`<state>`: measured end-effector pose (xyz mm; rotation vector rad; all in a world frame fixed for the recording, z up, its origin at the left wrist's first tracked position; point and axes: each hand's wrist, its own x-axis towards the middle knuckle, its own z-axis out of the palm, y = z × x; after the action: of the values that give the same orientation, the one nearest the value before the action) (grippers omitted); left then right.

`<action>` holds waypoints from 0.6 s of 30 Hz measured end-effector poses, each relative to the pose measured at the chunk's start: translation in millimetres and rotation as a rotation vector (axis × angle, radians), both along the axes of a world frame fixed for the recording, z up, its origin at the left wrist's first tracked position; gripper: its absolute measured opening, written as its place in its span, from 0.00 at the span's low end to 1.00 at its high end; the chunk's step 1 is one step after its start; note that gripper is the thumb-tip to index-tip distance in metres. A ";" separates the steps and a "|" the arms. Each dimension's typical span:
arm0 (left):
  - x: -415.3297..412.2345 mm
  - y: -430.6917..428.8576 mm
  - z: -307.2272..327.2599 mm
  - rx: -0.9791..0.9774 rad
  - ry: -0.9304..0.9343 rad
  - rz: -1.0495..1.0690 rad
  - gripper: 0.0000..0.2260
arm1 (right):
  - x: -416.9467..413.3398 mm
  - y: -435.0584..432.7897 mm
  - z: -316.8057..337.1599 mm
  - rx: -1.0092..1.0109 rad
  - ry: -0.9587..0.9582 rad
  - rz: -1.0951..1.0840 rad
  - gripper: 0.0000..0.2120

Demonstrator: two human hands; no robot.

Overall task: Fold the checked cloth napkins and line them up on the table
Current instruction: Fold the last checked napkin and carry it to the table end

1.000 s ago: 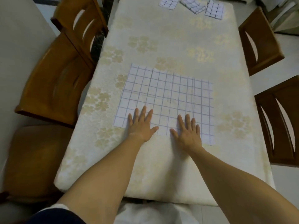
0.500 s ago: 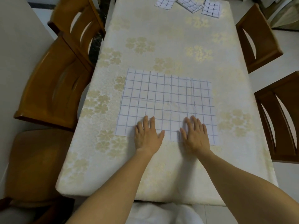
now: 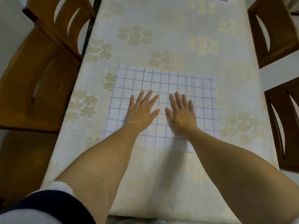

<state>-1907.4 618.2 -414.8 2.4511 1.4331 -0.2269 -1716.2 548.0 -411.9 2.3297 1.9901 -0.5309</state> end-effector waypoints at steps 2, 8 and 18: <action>-19.0 2.6 -5.9 0.049 -0.002 0.043 0.30 | 15.7 -6.3 0.1 0.007 -0.004 -0.024 0.31; -42.1 5.3 -6.9 0.072 -0.021 0.166 0.32 | 71.1 -24.3 2.5 -0.029 -0.011 -0.218 0.33; -33.7 5.6 -1.5 0.166 0.032 -0.033 0.29 | 99.7 -27.3 28.9 0.076 -0.085 -0.579 0.37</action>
<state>-1941.2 623.9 -416.3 2.6153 1.4808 -0.1612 -1616.5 520.6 -383.0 2.9140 1.2984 -0.3619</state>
